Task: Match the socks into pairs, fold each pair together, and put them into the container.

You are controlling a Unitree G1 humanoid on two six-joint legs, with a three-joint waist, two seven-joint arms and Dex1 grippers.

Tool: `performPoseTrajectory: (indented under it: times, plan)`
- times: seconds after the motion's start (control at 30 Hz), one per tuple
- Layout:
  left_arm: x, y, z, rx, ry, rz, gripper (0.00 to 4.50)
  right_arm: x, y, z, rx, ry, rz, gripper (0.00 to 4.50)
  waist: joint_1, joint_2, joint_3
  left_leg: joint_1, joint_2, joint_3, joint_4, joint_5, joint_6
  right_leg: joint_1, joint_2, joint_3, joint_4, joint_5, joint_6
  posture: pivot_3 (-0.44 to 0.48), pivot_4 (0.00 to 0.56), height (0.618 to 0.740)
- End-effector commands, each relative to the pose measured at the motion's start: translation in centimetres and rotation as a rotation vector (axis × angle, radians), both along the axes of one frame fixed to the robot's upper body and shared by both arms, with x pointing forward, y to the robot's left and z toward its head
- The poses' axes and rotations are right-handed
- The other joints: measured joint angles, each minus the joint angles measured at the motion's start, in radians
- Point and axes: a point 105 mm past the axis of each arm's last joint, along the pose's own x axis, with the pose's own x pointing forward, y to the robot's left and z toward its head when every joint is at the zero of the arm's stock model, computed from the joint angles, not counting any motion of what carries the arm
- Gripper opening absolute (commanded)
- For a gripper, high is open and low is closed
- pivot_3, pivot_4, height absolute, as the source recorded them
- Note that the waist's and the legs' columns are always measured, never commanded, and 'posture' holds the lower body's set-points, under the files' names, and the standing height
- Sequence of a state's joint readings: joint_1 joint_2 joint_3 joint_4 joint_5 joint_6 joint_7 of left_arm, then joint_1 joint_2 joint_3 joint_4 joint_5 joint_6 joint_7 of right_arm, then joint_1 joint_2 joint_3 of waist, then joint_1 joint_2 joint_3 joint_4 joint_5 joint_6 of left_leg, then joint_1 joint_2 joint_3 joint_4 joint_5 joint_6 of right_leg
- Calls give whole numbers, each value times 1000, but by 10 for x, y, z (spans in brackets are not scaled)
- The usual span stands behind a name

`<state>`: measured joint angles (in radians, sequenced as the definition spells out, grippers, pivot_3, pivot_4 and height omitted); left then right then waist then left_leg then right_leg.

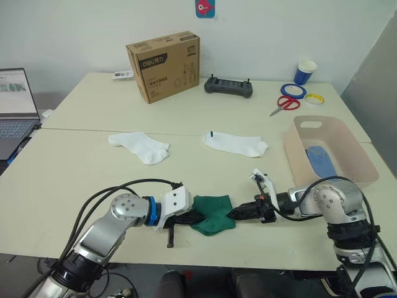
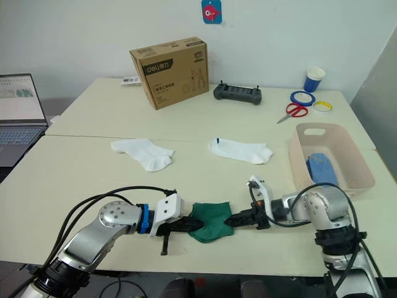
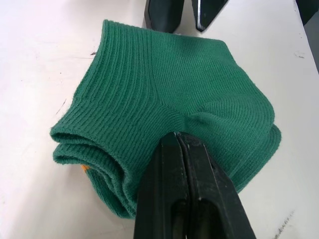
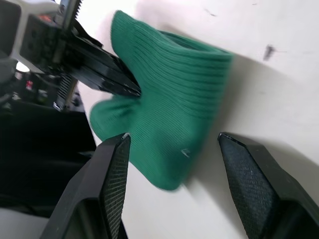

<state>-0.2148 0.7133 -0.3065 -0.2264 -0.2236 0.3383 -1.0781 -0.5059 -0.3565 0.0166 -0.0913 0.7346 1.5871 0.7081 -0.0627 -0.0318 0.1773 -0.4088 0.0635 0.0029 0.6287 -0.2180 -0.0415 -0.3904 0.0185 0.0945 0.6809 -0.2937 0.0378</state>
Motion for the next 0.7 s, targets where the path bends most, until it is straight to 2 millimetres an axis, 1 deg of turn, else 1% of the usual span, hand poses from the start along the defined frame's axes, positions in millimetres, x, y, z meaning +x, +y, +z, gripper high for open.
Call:
performPoseTrajectory:
  times: [0.03,0.17,0.27,0.37,0.43,0.57,0.6,0.67,0.7]
  plan:
    - [0,9,-9,47,15,31,0,-1,11,10,57,11,24,3013,0,0,0,0,0,0,0,0,0,0,0,0,0,0,0,0,150,740]
    - [2,9,-7,39,7,34,0,4,21,8,77,23,0,3013,0,0,0,0,0,0,0,0,0,0,0,0,0,0,0,0,150,740]
    - [1,7,-3,11,10,31,0,7,23,6,87,33,-34,3013,-1,0,0,0,0,0,0,0,0,0,0,0,0,0,0,0,150,740]
    - [0,9,1,2,4,31,0,5,23,6,95,35,-33,2421,-1,0,0,0,0,0,0,0,0,0,0,0,0,0,0,0,150,740]
    - [0,10,3,-7,-3,37,0,5,23,6,96,30,-37,1805,-1,0,0,0,0,0,0,0,0,0,0,0,0,0,0,0,150,740]
    - [1,10,11,-47,-6,41,0,4,22,7,102,24,-37,423,-2,0,0,0,0,0,-1,0,0,-1,0,0,0,0,0,0,150,740]
    - [2,11,15,-66,-9,47,179,5,22,7,105,20,-43,83,-2,0,0,0,0,0,-1,0,0,-1,0,0,0,0,0,0,150,740]
    - [4,17,28,-95,-14,59,540,6,18,11,116,-5,-57,0,-3,0,0,-1,0,0,-1,0,0,-1,0,0,0,0,0,0,150,740]
    - [3,20,37,-117,-13,64,821,8,16,15,125,-19,-69,0,-3,0,0,-2,0,0,-1,0,0,-2,0,0,0,0,0,0,150,740]
